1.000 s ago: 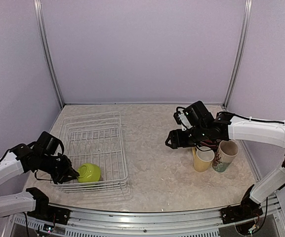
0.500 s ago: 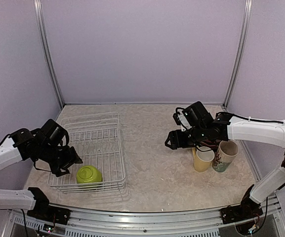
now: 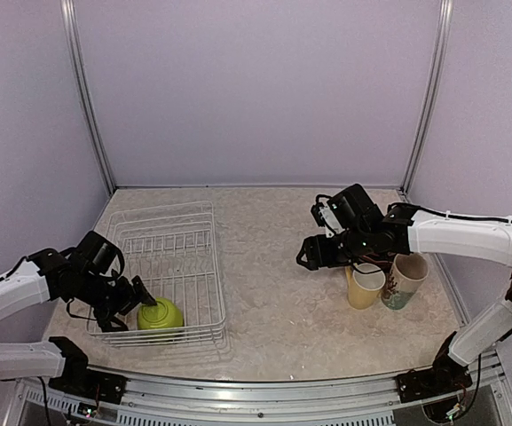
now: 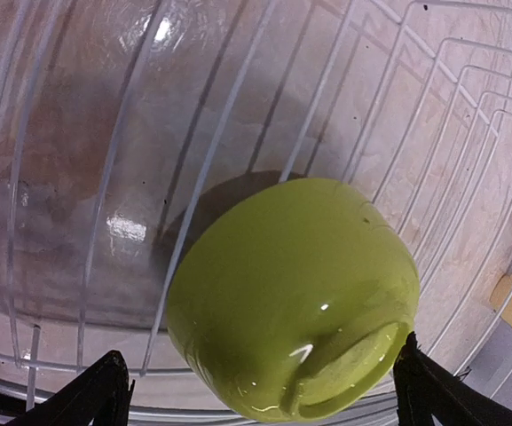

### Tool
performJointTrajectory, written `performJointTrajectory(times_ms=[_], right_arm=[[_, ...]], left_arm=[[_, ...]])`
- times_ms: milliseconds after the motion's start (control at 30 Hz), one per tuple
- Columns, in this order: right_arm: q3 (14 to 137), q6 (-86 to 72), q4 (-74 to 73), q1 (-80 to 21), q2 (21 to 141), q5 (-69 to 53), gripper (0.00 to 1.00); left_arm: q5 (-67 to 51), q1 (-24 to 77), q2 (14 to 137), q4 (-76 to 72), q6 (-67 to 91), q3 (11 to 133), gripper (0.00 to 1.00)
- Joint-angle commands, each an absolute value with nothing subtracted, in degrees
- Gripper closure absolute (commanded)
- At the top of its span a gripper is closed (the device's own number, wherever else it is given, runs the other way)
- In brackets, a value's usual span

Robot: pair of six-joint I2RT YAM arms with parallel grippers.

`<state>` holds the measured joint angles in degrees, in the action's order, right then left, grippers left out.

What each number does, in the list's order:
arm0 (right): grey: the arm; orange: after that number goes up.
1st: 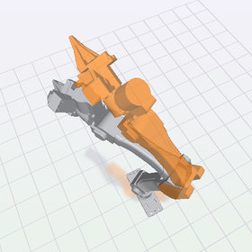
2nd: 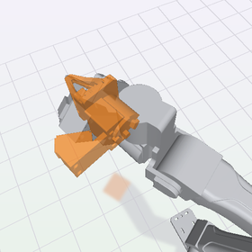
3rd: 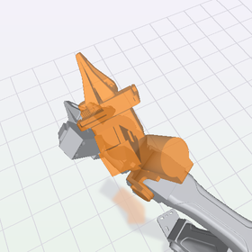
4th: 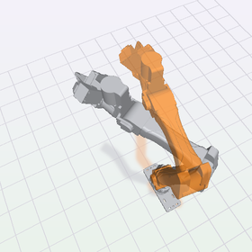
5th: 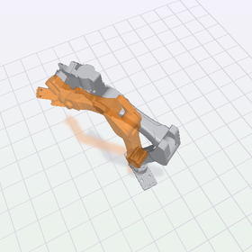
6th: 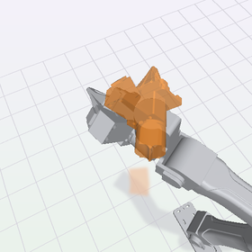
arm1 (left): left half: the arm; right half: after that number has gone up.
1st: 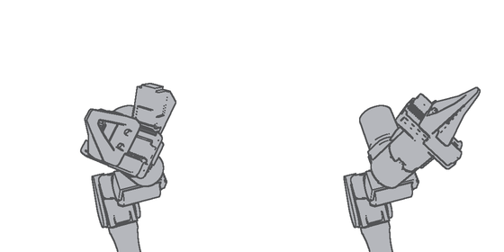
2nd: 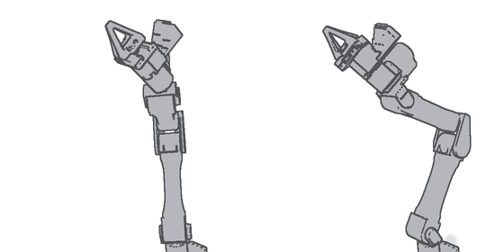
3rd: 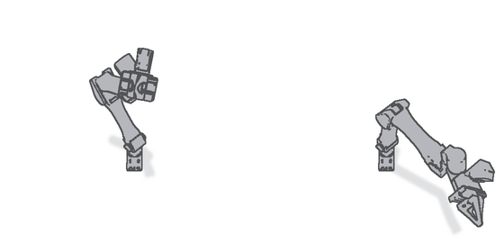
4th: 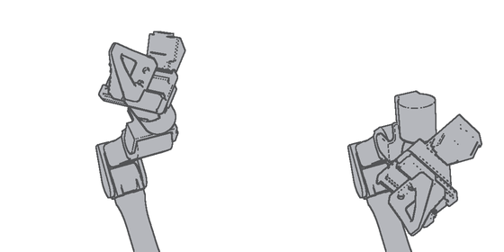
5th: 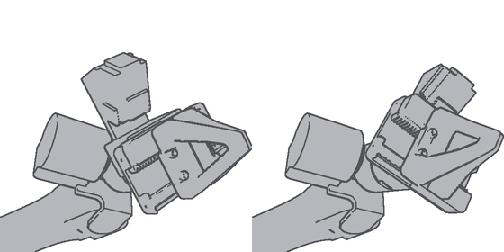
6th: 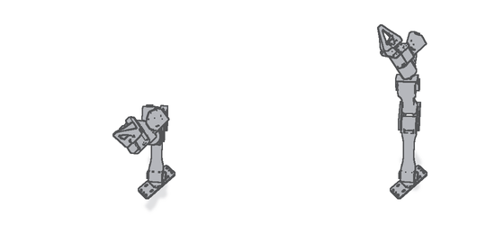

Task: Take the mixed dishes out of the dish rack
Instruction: Adjust the bowl on the dish rack.

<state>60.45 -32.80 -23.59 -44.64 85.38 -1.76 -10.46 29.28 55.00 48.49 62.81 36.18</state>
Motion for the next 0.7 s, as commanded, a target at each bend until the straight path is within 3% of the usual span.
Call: performJointTrajectory(times_ms=[0, 667], right_arm=[[59.8, -33.2, -22.8, -45.4, 84.4, -2.0, 0.3], [59.4, -33.9, -21.7, -45.7, 84.9, -2.6, 0.3]], left_arm=[[-16.1, 26.1, 50.5, 39.1, 65.0, 29.7, 0.01], [-19.6, 26.0, 57.7, 28.3, 64.4, 26.4, 0.01]])
